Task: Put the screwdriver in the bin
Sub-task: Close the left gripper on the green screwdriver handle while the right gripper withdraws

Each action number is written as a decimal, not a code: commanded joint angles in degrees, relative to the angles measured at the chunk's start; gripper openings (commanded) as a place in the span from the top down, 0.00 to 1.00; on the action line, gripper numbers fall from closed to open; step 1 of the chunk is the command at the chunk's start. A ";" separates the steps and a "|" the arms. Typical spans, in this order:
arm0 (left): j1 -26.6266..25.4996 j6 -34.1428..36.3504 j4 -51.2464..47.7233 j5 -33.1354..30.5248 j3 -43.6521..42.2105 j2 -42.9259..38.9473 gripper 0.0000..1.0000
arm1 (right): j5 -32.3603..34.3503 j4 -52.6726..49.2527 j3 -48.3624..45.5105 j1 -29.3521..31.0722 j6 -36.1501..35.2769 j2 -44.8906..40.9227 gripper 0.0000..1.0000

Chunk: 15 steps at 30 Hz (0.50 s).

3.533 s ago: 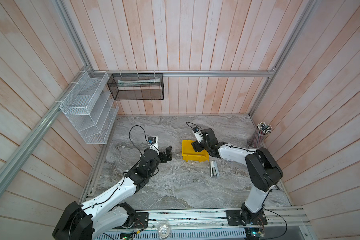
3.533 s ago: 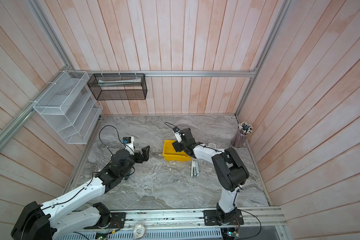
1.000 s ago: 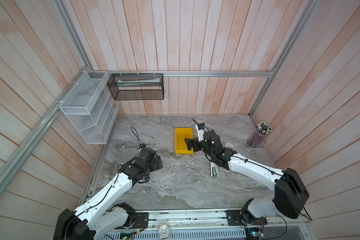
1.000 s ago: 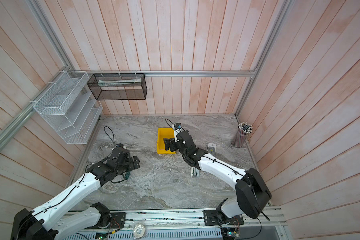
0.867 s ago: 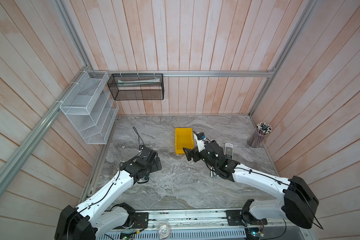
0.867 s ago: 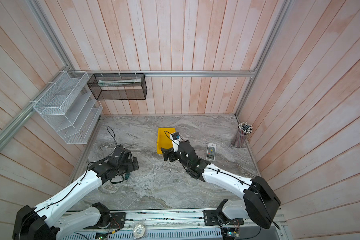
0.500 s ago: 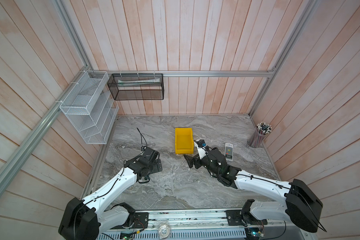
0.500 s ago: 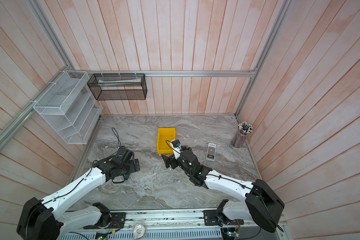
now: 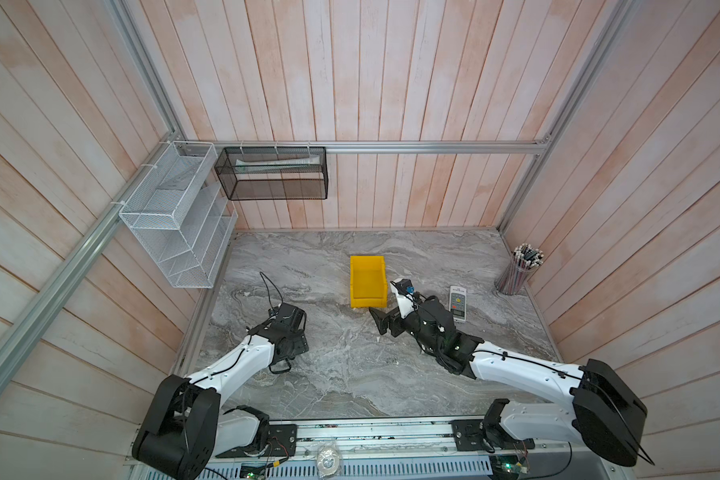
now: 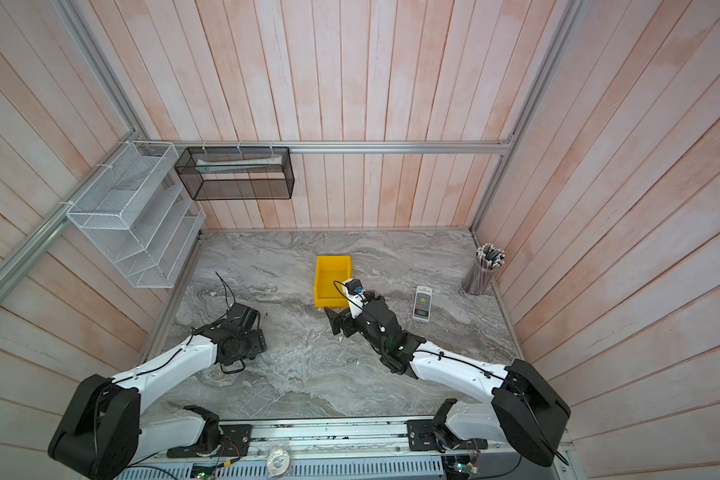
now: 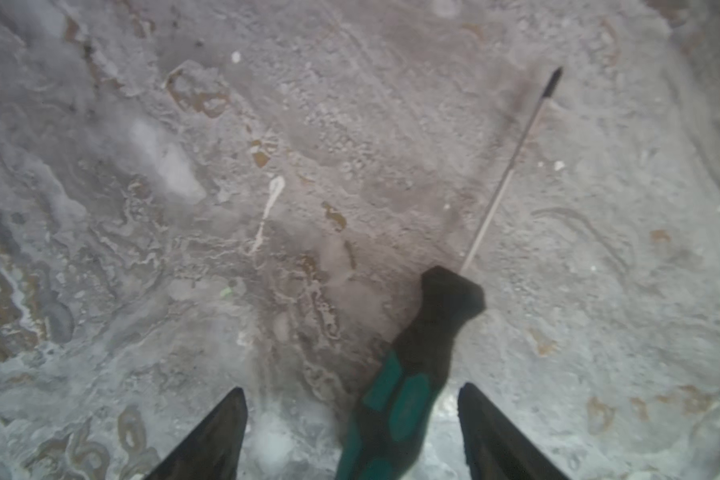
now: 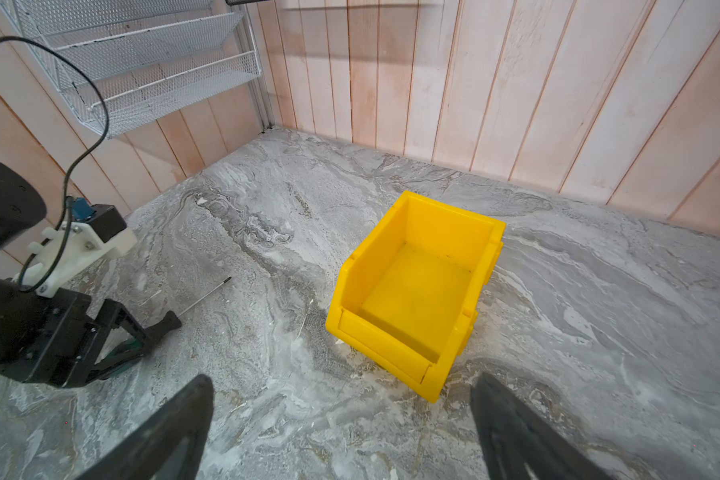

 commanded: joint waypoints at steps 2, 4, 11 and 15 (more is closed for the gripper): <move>0.13 0.47 5.17 3.96 -1.15 -2.62 0.20 | 2.96 1.01 -1.09 0.36 -0.35 -1.04 0.02; 0.14 0.72 5.64 4.93 -1.31 -1.06 0.20 | 3.23 1.07 -0.93 0.37 -0.29 -1.16 0.02; 0.13 2.74 7.64 8.43 -0.69 4.78 0.41 | 5.02 5.57 -3.78 0.36 -0.10 -3.59 0.02; 0.21 3.26 8.43 8.52 -1.09 4.08 0.51 | 5.45 5.23 -3.61 0.36 -0.34 -3.30 0.02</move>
